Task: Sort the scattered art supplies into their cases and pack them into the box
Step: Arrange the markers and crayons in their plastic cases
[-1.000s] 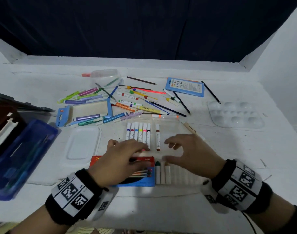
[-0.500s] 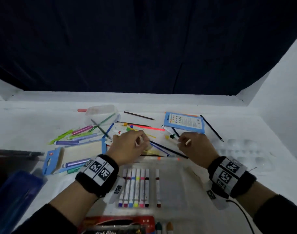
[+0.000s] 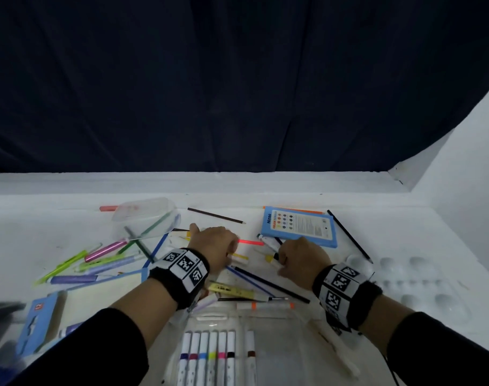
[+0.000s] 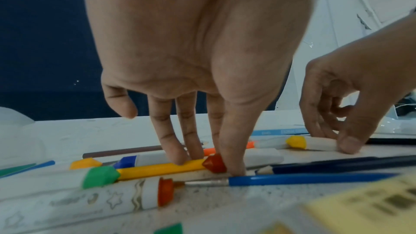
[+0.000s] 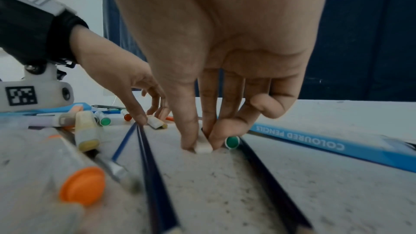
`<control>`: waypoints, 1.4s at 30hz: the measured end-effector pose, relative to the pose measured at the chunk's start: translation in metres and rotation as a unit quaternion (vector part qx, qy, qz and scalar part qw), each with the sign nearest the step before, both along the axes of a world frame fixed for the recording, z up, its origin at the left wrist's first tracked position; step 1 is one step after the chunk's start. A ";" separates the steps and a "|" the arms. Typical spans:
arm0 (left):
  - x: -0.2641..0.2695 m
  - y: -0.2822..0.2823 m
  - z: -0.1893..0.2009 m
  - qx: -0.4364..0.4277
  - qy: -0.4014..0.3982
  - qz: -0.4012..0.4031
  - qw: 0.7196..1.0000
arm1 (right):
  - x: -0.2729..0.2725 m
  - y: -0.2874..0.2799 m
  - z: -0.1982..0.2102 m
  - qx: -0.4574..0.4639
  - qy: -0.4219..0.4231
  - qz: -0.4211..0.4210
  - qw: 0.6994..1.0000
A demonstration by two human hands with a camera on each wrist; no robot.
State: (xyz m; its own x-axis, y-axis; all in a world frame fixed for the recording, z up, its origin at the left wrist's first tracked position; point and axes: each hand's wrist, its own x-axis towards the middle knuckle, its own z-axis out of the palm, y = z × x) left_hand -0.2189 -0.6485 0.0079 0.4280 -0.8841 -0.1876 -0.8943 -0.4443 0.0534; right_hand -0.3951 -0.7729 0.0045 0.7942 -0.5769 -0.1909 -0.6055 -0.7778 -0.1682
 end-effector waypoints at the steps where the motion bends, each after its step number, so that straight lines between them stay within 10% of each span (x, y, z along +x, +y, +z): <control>1: 0.000 0.000 0.000 -0.008 -0.009 -0.004 1.000 | 0.000 0.001 -0.001 -0.002 -0.003 0.001 1.000; 10: -0.005 0.022 0.035 -0.143 0.019 -0.010 0.990 | -0.022 0.017 0.025 0.114 -0.288 -0.057 0.949; 16: -0.046 0.077 0.099 -0.419 0.220 0.013 0.881 | -0.061 0.056 0.084 0.169 -0.476 -0.061 0.861; 24: -0.138 0.162 0.107 -0.388 0.461 0.039 0.797 | -0.133 0.119 0.088 0.350 -0.463 -0.038 0.813; 34: -0.199 0.188 0.013 -0.204 0.472 0.049 0.856 | -0.199 0.173 0.013 0.352 -0.230 -0.024 0.907; 42: -0.213 0.170 -0.008 -0.168 0.372 0.015 0.913 | -0.200 0.177 -0.006 0.342 -0.193 -0.014 0.920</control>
State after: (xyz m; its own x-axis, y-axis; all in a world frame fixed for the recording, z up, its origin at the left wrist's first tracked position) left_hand -0.4316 -0.4782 -0.0003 0.3169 -0.9354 -0.1569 -0.5428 -0.3145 0.7788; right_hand -0.5953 -0.5958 -0.0012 0.8657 -0.4477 -0.2239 -0.4164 -0.3958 -0.8185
